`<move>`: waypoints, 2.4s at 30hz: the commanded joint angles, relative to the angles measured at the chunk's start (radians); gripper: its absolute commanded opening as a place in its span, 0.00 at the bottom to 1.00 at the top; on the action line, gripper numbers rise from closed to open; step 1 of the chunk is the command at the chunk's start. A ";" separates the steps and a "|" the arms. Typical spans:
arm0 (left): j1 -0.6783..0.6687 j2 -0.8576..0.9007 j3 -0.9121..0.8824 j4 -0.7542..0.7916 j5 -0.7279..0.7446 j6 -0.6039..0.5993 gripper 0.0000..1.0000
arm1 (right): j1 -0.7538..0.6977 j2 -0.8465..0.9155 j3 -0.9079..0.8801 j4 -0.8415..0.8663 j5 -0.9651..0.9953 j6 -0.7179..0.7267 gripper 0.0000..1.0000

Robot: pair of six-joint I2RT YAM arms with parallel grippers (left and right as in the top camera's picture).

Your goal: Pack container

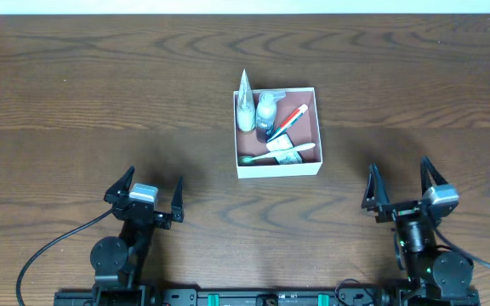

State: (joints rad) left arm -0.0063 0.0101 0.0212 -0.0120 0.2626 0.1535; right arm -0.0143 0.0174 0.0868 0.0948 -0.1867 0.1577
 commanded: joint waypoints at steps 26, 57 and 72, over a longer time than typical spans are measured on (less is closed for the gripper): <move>0.006 -0.004 -0.017 -0.036 0.010 -0.006 0.98 | 0.031 -0.013 -0.081 -0.157 0.045 -0.253 0.99; 0.006 -0.004 -0.017 -0.036 0.010 -0.006 0.98 | 0.029 -0.013 -0.081 -0.158 0.055 -0.252 0.99; 0.006 -0.004 -0.017 -0.036 0.010 -0.006 0.98 | 0.029 -0.013 -0.081 -0.158 0.055 -0.252 0.99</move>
State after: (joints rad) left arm -0.0067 0.0101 0.0212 -0.0120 0.2626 0.1535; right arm 0.0071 0.0120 0.0071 -0.0574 -0.1413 -0.0814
